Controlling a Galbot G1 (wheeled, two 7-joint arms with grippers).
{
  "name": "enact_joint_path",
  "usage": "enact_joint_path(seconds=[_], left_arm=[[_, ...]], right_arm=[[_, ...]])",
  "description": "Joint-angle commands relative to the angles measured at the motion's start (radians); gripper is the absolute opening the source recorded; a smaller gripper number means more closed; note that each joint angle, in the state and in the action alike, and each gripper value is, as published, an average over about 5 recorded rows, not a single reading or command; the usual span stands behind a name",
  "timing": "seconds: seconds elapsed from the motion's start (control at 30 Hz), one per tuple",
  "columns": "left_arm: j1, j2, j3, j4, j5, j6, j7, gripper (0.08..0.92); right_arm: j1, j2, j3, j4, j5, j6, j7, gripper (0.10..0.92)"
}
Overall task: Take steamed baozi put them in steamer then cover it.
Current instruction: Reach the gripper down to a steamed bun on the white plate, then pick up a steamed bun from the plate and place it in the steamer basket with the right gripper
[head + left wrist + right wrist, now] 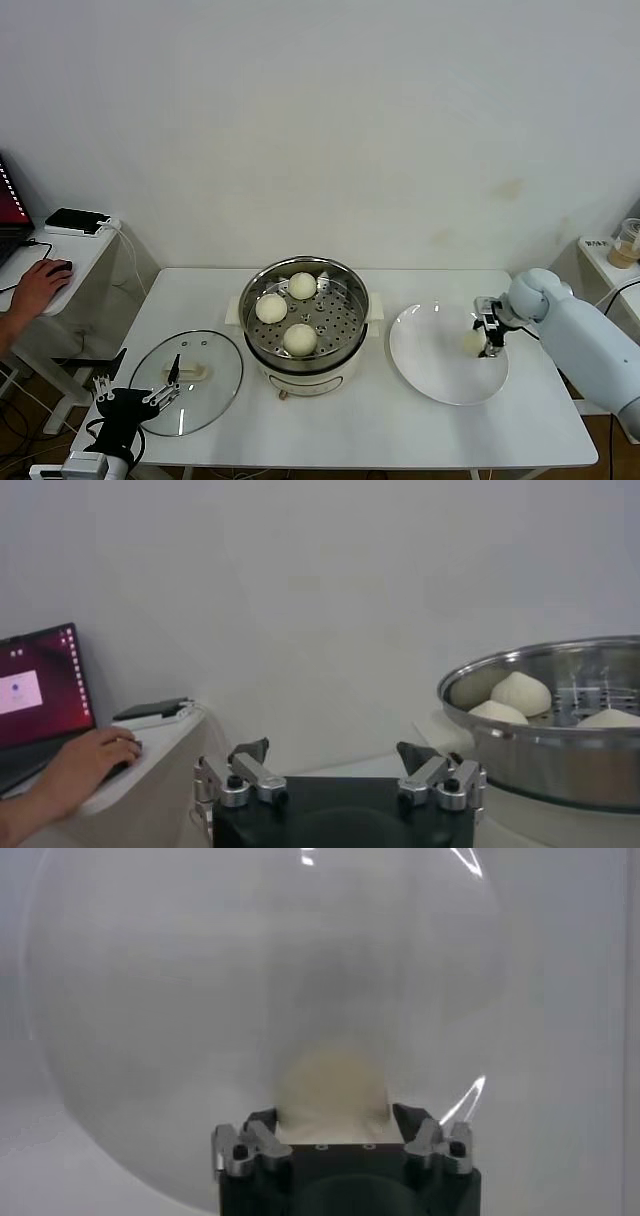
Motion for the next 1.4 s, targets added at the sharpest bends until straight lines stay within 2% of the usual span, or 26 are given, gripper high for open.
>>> enact_joint_path(seconds=[0.03,0.3,0.67,1.03,1.23,1.4], left_arm=[[0.0,-0.001,0.001,-0.001,0.0,0.0,0.0,0.823],[0.0,0.003,-0.004,-0.012,-0.004,0.002,0.0,0.823],[0.006,0.008,-0.011,-0.02,-0.004,0.001,0.001,0.823],[0.005,0.007,-0.003,-0.024,-0.003,0.0,0.001,0.823],[0.0,0.006,0.003,-0.022,-0.003,0.0,0.001,0.823],[-0.004,0.004,0.004,-0.02,-0.003,0.0,0.001,0.823]], right_arm=[[0.007,0.003,-0.006,-0.007,-0.001,-0.007,-0.003,0.624],[0.062,-0.082,-0.06,0.133,0.094,-0.042,-0.052,0.596],[0.441,-0.162,-0.364,0.362,0.381,-0.161,-0.039,0.603],[0.778,-0.006,-0.628,0.451,0.646,-0.323,0.053,0.612],[0.821,0.077,-0.688,0.481,0.775,-0.406,0.13,0.617],[0.781,0.151,-0.712,0.466,0.825,-0.455,0.186,0.619]])
